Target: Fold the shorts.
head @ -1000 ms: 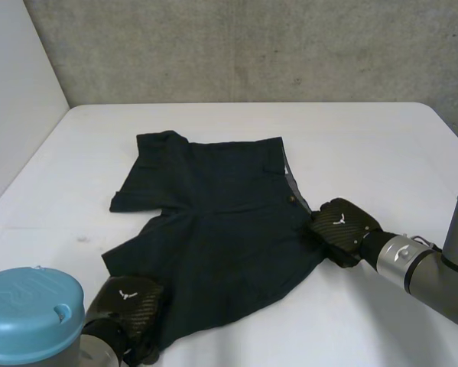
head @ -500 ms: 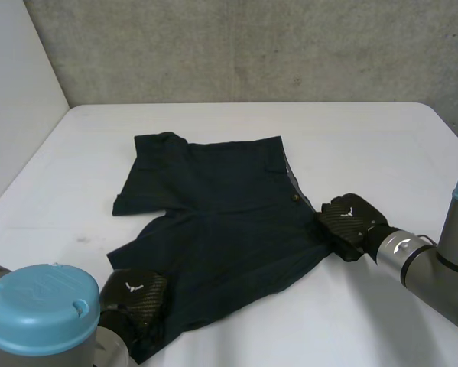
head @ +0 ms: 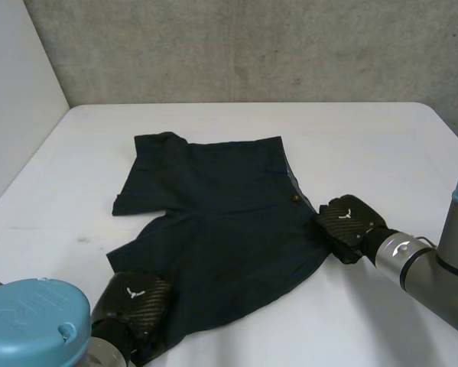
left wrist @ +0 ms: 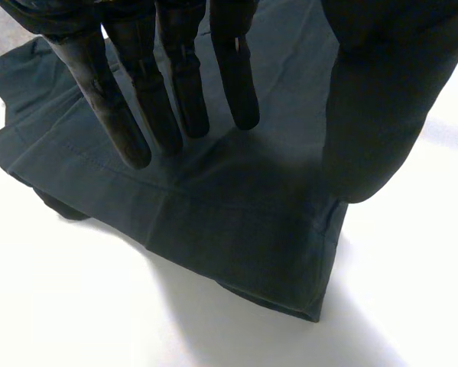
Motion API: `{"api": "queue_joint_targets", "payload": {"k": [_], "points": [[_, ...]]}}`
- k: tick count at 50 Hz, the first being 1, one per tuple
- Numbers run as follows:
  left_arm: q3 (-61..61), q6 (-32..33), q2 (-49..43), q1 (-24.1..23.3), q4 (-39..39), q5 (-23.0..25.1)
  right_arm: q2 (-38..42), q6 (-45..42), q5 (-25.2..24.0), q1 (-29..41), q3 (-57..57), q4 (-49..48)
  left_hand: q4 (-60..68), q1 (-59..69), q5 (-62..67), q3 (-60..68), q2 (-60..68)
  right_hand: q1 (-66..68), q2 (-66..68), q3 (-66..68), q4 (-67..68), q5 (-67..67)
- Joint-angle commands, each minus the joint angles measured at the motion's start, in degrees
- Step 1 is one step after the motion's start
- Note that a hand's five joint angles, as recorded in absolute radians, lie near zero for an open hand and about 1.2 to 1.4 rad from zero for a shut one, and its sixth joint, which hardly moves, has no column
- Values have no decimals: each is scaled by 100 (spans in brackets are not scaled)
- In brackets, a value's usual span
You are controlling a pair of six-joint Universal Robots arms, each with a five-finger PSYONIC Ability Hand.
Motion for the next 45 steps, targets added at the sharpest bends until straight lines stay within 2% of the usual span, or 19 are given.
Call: {"api": "queue_joint_targets", "payload": {"k": [1, 6, 9, 10, 11, 12, 14, 18, 22, 26, 31, 36, 41, 43, 45], "points": [[68, 7, -291, -3, 23, 10, -1, 0, -11, -1, 3, -4, 502, 475, 514, 457, 501, 2691, 1292, 1207, 1180, 1411], [95, 7, -546, -3, 67, 10, -1, 0, -11, -1, 3, -13, 888, 861, 900, 843, 887, 2691, 1292, 1207, 1180, 1411], [95, 7, -625, -3, 164, 10, -1, 0, -2, -1, 4, -30, 1761, 1734, 1773, 1717, 1760, 2691, 1292, 1207, 1180, 1411], [95, 7, -643, -3, 190, 1, -1, 0, -2, -1, 3, -39, 2164, 2137, 2175, 2119, 2163, 2691, 1292, 1207, 1180, 1411], [103, 16, -626, -11, 225, -7, -1, 0, 24, -1, 3, -39, 3350, 3323, 3362, 3305, 3349, 2691, 1292, 1207, 1180, 1411], [104, 16, -599, -12, 225, -8, -1, 0, 33, -1, -5, -30, 3912, 3885, 3923, 3867, 3911, 2691, 1292, 1207, 1180, 1411], [139, 16, -529, -20, 217, -8, -9, -9, 68, -10, -23, -4, 4535, 4508, 4547, 4490, 4534, 2691, 1292, 1207, 1180, 1411], [288, 68, -257, -117, 85, -51, -36, -52, 112, -19, 3, 119, 4537, 4510, 4549, 4493, 4536, 2691, 1292, 1207, 1180, 1411], [393, 217, 358, -196, -397, -69, -448, -245, 51, -54, 12, 873, 4537, 4510, 4549, 4493, 4536, 2691, 1292, 1207, 1180, 1411], [499, 393, 631, -214, -1056, -25, -1054, -675, -2, -89, -67, 1963, 4537, 4510, 4549, 4493, 4536, 2691, 1292, 1207, 1180, 1411], [665, 411, 841, -406, -2285, 19, -1625, -1562, 94, -177, -84, 3630, 4537, 4510, 4549, 4493, 4536, 2691, 1292, 1207, 1180, 1411], [833, 464, 1132, -495, -2815, 28, -2039, -2214, 68, -467, -41, 4837, 4537, 4510, 4549, 4493, 4536, 2691, 1292, 1207, 1180, 1411], [1079, 683, 1089, -92, -2649, 45, -2075, -2145, -72, -564, -189, 4664, 4537, 4510, 4549, 4493, 4536, 2691, 1292, 1207, 1180, 1411], [1254, 973, 931, 303, -2272, 54, -1961, -1803, -108, -538, -365, 4190, 4537, 4510, 4549, 4493, 4536, 2691, 1292, 1207, 1180, 1411], [1508, 1340, 546, 654, -1712, 159, -1523, -1319, -55, -476, -672, 3689, 4537, 4510, 4549, 4493, 4536, 2691, 1292, 1207, 1180, 1411]]}}
